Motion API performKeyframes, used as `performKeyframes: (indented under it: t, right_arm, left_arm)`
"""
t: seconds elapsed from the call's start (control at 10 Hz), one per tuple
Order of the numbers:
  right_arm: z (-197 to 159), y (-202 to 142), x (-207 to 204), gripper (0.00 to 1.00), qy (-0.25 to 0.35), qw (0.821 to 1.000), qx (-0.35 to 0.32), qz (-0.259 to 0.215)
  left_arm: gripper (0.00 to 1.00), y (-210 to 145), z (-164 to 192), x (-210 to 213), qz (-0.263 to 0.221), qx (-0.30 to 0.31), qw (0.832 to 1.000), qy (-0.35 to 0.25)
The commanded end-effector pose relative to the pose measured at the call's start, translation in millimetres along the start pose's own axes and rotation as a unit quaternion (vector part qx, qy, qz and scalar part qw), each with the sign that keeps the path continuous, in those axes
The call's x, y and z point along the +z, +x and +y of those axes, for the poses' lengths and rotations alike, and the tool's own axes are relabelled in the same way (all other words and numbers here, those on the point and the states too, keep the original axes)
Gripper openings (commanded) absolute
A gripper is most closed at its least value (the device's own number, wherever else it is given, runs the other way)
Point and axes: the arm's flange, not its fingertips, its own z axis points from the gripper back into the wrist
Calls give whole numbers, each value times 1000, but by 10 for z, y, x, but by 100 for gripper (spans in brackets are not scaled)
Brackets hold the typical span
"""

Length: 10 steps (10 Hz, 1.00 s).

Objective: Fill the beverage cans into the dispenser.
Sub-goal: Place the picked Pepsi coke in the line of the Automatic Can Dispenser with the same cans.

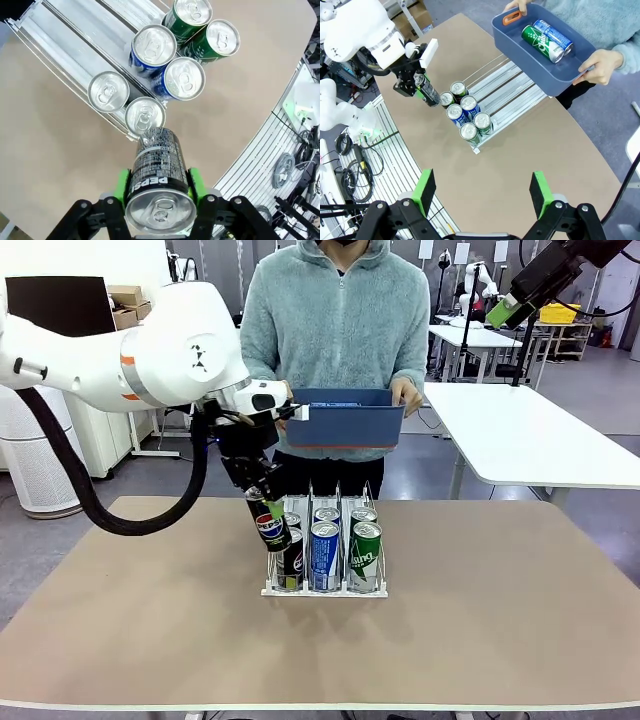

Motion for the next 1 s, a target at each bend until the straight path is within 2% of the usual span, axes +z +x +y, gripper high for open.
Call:
performKeyframes:
  t: [0.0, 0.2, 0.4, 0.5, 0.9]
  right_arm:
    - [-4, -12, -13, 100, 2, 1000, 0, 2]
    - [-4, -12, -13, 100, 2, 1000, 0, 2]
    - [-4, -12, -13, 100, 2, 1000, 0, 2]
    - [-4, -12, -13, 100, 2, 1000, 0, 2]
    - [-4, -12, -13, 100, 2, 1000, 0, 2]
  left_arm:
    - [58, 3, -38, -210, 10, -2, 1000, 20]
    - [58, 7, -91, -324, 10, -8, 1000, 2]
    - [58, -119, -110, -138, 0, -25, 1000, -9]
    - [58, -212, -122, -46, 12, -14, 1000, 9]
    - [58, -383, -341, 16, -5, -10, 999, 47]
